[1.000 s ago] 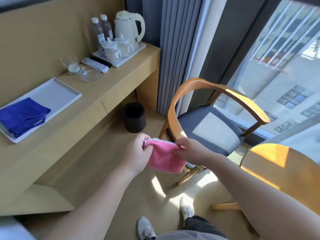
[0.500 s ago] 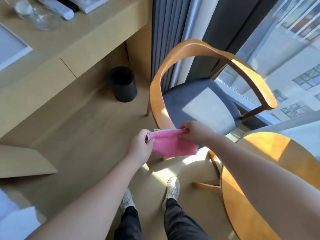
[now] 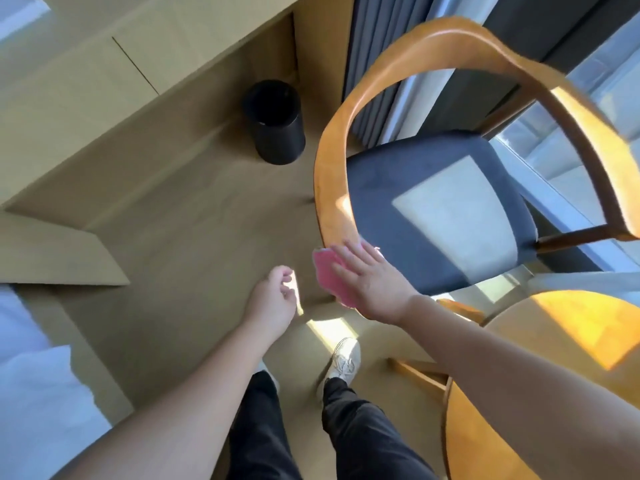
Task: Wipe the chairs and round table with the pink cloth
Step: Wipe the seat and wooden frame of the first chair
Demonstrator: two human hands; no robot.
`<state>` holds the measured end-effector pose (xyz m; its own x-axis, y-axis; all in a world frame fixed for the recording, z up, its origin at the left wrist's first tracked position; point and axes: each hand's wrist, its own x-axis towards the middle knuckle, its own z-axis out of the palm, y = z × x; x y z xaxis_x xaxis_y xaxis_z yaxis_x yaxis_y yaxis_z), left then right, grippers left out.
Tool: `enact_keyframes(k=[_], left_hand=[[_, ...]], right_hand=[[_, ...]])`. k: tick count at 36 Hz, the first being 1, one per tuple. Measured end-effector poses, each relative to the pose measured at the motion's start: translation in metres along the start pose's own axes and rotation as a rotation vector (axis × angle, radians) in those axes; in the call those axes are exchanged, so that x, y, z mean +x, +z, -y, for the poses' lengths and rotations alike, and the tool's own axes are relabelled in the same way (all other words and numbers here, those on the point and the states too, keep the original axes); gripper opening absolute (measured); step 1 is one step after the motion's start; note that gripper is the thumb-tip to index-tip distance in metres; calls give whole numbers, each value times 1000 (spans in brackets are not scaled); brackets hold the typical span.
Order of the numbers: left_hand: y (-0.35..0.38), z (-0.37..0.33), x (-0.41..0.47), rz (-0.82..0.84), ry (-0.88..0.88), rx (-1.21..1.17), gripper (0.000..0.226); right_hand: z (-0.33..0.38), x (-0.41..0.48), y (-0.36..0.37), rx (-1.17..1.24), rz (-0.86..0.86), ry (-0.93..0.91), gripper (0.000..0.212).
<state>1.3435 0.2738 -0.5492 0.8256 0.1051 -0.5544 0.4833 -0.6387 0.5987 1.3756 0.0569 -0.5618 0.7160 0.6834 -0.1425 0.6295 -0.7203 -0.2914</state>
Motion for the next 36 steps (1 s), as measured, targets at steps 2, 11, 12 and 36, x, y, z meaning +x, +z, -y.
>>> enact_keyframes(k=[2, 11, 12, 36], left_hand=[[-1, 2, -2, -3, 6, -2, 30], [-2, 10, -2, -47, 59, -66, 26], [-3, 10, -2, -48, 60, -67, 26], [-51, 3, 67, -11, 172, -32, 29]], right_hand=[[2, 2, 2, 28, -53, -215, 45], [-34, 23, 7, -39, 226, -522, 40], [-37, 26, 5, -51, 235, -549, 38], [-63, 109, -8, -64, 113, -479, 23]])
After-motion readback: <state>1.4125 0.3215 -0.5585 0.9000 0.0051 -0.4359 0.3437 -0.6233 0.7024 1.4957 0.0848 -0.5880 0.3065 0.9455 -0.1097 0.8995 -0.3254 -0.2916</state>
